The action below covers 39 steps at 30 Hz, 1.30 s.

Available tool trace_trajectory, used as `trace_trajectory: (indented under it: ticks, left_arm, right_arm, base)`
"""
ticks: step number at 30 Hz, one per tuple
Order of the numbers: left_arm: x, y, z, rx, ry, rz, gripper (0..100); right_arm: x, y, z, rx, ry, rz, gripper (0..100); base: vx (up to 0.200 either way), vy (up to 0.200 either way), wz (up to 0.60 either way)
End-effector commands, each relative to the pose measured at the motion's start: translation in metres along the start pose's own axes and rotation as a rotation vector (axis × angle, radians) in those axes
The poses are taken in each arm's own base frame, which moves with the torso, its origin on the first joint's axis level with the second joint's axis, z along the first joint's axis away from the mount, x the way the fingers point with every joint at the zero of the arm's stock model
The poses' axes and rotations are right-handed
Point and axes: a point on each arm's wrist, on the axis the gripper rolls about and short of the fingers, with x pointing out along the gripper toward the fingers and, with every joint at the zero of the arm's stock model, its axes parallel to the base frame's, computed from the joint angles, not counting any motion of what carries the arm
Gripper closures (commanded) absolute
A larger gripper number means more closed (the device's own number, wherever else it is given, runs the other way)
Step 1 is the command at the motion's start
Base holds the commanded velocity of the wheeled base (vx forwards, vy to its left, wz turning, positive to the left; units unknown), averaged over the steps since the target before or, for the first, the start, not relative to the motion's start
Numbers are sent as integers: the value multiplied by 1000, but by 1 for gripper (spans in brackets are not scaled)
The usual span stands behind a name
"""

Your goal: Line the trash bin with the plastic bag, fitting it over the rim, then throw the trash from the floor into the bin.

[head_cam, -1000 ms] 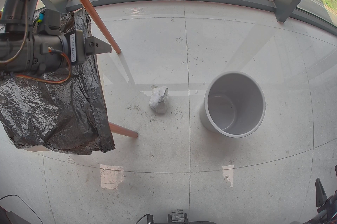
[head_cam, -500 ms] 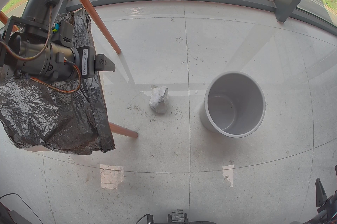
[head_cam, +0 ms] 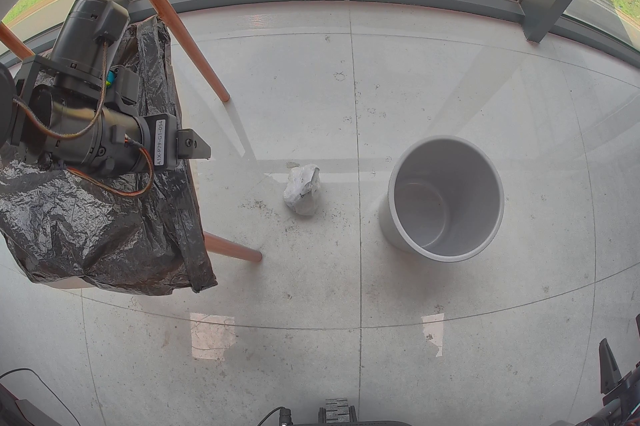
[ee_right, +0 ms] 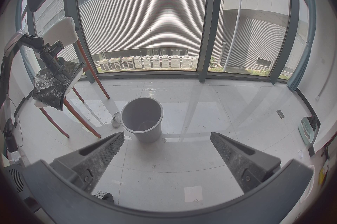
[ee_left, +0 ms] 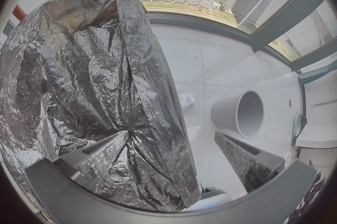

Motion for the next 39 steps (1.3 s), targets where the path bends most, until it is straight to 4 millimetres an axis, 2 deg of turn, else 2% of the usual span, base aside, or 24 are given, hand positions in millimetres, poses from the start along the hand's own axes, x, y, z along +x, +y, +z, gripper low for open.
trace_trajectory:
  ticks: [1,9,17,23,39]
  left_arm:
    - [2,2,0,-17,-1,22,0]
    - [19,12,-4,-71,31,85,0]
    - [19,14,-2,-81,20,99,0]
    - [22,21,0,-145,5,163,0]
    - [24,31,-2,-157,-3,274,0]
  right_arm:
    - [1,0,-5,0,9,-1,0]
    - [1,0,-5,0,11,1,0]
    - [1,0,-5,0,11,1,0]
    - [1,0,-5,0,11,-1,0]
    - [1,0,-5,0,11,1,0]
  base:
    - [0,0,0]
    - [0,0,0]
    - [0,0,0]
    - [0,0,0]
    - [0,0,0]
